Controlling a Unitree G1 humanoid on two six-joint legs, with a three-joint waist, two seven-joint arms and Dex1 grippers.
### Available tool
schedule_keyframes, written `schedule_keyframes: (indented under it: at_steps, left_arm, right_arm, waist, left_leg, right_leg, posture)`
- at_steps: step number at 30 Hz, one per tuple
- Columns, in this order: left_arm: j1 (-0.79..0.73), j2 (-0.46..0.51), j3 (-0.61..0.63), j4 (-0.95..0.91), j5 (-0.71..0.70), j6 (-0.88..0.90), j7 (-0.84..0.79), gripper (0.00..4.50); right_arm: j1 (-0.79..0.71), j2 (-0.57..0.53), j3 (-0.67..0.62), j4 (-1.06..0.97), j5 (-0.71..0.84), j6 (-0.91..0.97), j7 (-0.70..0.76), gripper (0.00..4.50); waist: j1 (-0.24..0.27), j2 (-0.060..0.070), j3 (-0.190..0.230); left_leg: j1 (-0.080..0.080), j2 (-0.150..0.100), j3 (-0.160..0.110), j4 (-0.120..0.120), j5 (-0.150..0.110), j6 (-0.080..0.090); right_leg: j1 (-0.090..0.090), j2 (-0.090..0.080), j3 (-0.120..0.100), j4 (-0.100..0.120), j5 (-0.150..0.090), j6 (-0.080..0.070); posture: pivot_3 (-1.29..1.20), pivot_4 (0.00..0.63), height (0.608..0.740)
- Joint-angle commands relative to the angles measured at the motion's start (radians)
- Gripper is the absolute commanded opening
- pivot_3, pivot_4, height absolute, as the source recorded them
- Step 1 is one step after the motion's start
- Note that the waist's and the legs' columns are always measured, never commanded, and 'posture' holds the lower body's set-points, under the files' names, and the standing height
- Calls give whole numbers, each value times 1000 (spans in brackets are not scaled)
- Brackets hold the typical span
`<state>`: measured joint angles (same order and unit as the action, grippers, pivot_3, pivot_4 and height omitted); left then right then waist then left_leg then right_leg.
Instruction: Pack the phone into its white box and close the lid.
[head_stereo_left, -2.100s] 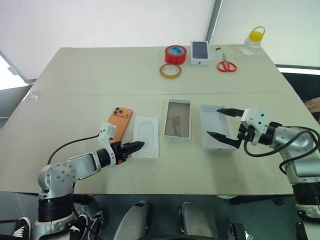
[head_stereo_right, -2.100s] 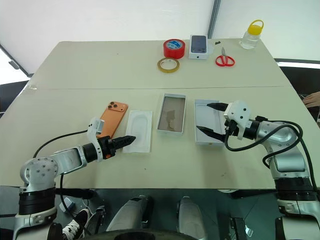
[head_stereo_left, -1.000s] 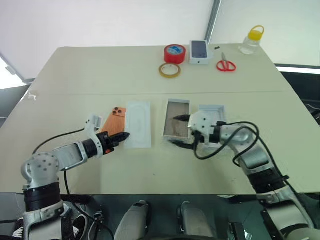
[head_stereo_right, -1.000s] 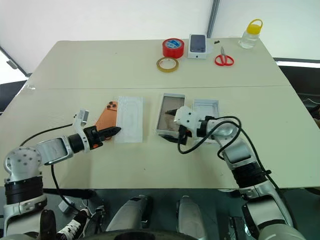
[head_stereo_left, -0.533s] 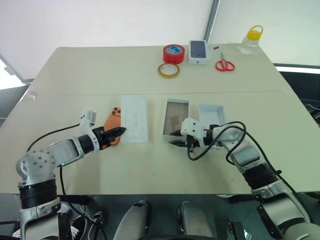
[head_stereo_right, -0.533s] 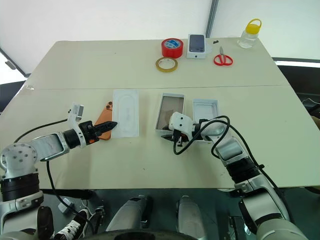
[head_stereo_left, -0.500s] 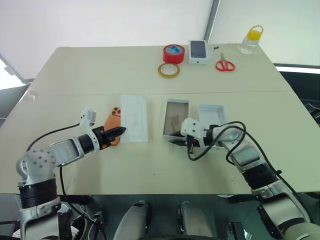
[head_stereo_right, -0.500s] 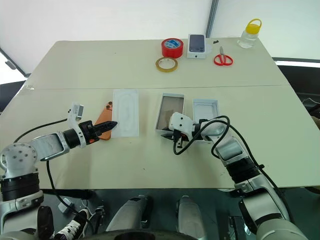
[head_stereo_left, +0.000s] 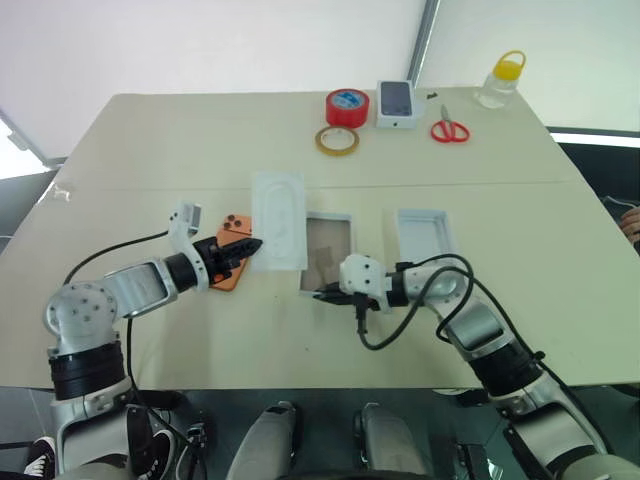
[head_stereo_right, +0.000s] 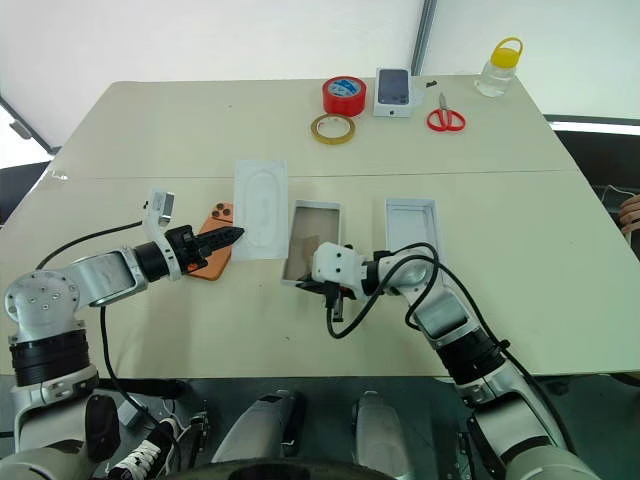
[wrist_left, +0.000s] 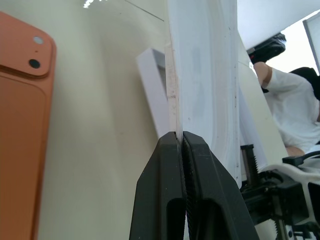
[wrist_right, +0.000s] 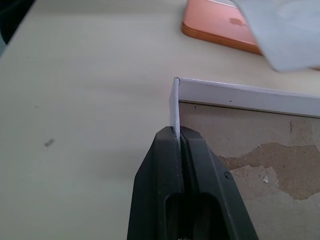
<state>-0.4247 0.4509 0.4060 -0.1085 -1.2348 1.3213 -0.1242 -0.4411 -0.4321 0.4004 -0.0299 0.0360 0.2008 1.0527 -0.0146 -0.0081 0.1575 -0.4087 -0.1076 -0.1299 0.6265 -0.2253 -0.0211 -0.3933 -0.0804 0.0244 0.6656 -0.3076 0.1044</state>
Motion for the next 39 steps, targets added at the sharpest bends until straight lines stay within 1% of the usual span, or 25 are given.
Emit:
schedule_keyframes:
  at_steps: [1, 4, 6, 8, 9, 10, 11, 14, 18, 24, 29, 31, 34, 36, 38, 39]
  left_arm:
    - [-1, -8, -10, -46, -21, -7, 12, 0]
    - [9, -19, -15, -56, -6, -21, 26, 0]
    - [16, -21, -23, -69, 11, -38, 29, 0]
    - [22, -21, -31, -78, 20, -50, 31, 0]
    - [25, -23, -31, -80, 20, -52, 36, 0]
    - [27, -26, -30, -82, 21, -56, 42, 0]
    - [29, -30, -27, -84, 18, -55, 52, 0]
    - [48, -50, -24, -92, -9, -50, 76, 0]
    - [84, -92, -53, -110, -19, -46, 98, 0]
    - [98, -122, -117, -129, -8, -49, 89, 0]
    - [95, -140, -156, -128, -7, -50, 90, 0]
    - [99, -141, -170, -135, 15, -64, 85, 0]
    - [102, -147, -173, -131, 22, -76, 84, 986]
    - [101, -146, -183, -139, 25, -76, 81, 1911]
    - [100, -148, -173, -146, -12, -70, 80, 2983]
    - [100, -142, -171, -151, -3, -77, 79, 3387]
  right_arm:
    - [-7, 7, -6, -45, 20, 10, -1, 61]
    - [-23, 15, -29, -24, 27, 19, -28, 857]
    - [-23, 14, -40, -31, 25, 16, -46, 1900]
    - [-20, 1, -51, -47, 32, 20, -45, 2774]
    - [-16, -9, -68, -61, 43, 29, -43, 3348]
    - [-13, -19, -83, -75, 56, 40, -39, 3805]
    - [-7, -36, -100, -92, 70, 47, -31, 4389]
    - [19, -121, -171, -114, 109, 49, 2, 4450]
    - [26, -214, -246, -4, 88, -23, -12, 4450]
    - [-20, -234, -279, 113, 72, -101, -32, 4450]
    - [-39, -226, -276, 148, 62, -140, -43, 4450]
    - [-44, -223, -275, 156, 59, -147, -51, 4450]
    - [-50, -215, -277, 163, 55, -156, -64, 4500]
    - [-55, -207, -276, 162, 58, -159, -70, 4500]
    - [-70, -189, -281, 162, 72, -144, -79, 4500]
    - [-77, -182, -282, 164, 73, -143, -85, 4500]
  waist:
    - [0, 0, 0]
    - [-1, 0, 0]
    - [-1, 0, 0]
    - [0, 0, 0]
    - [1, 0, 0]
    - [2, 0, 0]
    - [2, 0, 0]
    - [5, -1, 0]
    - [4, -2, 1]
    - [-1, -2, 1]
    - [4, -2, 1]
    - [4, -2, 1]
    - [3, -2, 1]
    - [2, -2, 1]
    - [0, -2, 1]
    - [0, -2, 1]
  left_leg:
    - [0, 0, 0, 0, 0, 0]
    - [0, 0, 0, 0, 0, 0]
    - [0, 0, 0, 0, 0, 0]
    - [0, 0, 0, 0, 0, 0]
    - [0, 0, 0, 0, 0, 0]
    - [0, 0, 0, 0, 0, 0]
    - [0, 0, 0, 0, 0, 0]
    - [0, 0, 0, 0, 0, 0]
    - [0, 0, 0, 0, -2, 4]
    - [0, 0, 0, 0, -2, 3]
    - [0, 0, 0, 0, -1, 1]
    - [0, 0, 0, 0, 0, 1]
    - [0, 0, 0, 0, 0, 0]
    - [0, 0, 0, 0, 0, 0]
    - [0, 0, 0, 0, 0, 0]
    - [0, 0, 0, 0, 0, 0]
  right_leg:
    - [0, 0, 0, 0, 0, 0]
    - [0, 0, 0, 0, 0, 0]
    - [0, 0, 0, 0, 0, 0]
    - [0, 0, 0, 0, 0, 0]
    - [0, 0, 0, 0, 0, 0]
    - [0, 0, 0, 0, 0, 0]
    - [0, 0, 0, 0, 0, 0]
    - [1, 0, 0, -1, 0, 0]
    - [1, -1, 0, -1, 0, 0]
    - [0, 0, 0, 0, 0, 0]
    - [1, 0, 0, 0, 0, 0]
    - [1, 0, 0, -1, 0, 0]
    - [1, 0, 0, -1, 0, 0]
    - [1, 0, 0, 0, 0, 0]
    - [0, 0, 0, 0, 0, 0]
    - [1, 0, 0, 0, 0, 0]
  posture:
    - [0, 150, 740]
    - [0, 150, 740]
    - [0, 150, 740]
    - [0, 150, 740]
    - [0, 150, 740]
    - [0, 150, 740]
    - [0, 150, 740]
    - [0, 150, 740]
    - [0, 150, 740]
    - [0, 150, 740]
    - [0, 150, 740]
    - [0, 150, 740]
    - [0, 150, 740]
    - [0, 150, 740]
    - [0, 150, 740]
    - [0, 150, 740]
